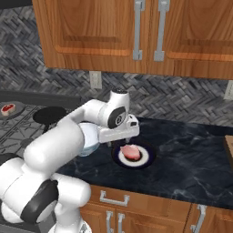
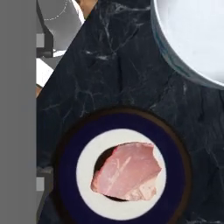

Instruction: Place one of the steaks on the plate and the other in the bowl. Then place the bowl in the fridge.

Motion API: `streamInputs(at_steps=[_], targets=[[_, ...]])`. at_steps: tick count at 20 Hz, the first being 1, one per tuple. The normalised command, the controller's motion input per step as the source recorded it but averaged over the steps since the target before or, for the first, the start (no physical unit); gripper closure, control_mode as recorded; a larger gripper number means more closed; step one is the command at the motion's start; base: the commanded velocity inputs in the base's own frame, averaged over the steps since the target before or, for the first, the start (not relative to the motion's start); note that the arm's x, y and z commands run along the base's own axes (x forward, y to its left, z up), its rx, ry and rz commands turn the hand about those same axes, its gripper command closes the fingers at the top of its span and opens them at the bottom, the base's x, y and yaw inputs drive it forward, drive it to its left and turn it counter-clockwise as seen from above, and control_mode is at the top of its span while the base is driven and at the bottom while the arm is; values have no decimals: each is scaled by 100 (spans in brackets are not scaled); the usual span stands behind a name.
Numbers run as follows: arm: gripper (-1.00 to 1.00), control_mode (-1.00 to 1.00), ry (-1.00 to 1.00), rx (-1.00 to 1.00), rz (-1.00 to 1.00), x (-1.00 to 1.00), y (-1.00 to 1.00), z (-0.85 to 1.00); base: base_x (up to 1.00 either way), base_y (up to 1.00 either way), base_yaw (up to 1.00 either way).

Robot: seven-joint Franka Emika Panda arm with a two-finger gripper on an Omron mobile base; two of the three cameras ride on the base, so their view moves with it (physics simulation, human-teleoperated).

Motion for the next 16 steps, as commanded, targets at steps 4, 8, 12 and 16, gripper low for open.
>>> streamInputs(at_steps=[4, 8, 12, 16], targets=[[-100, -100, 9, -1, -50, -17, 79, 43, 0, 0, 0], [-100, -100, 9, -7, -25, 0, 31, 0, 0, 0, 0], [-100, -100, -1, -1, -10, -1, 12, 0, 0, 0, 0], [-100, -100, -1, -3, -37, 0, 34, 2, 0, 0, 0]])
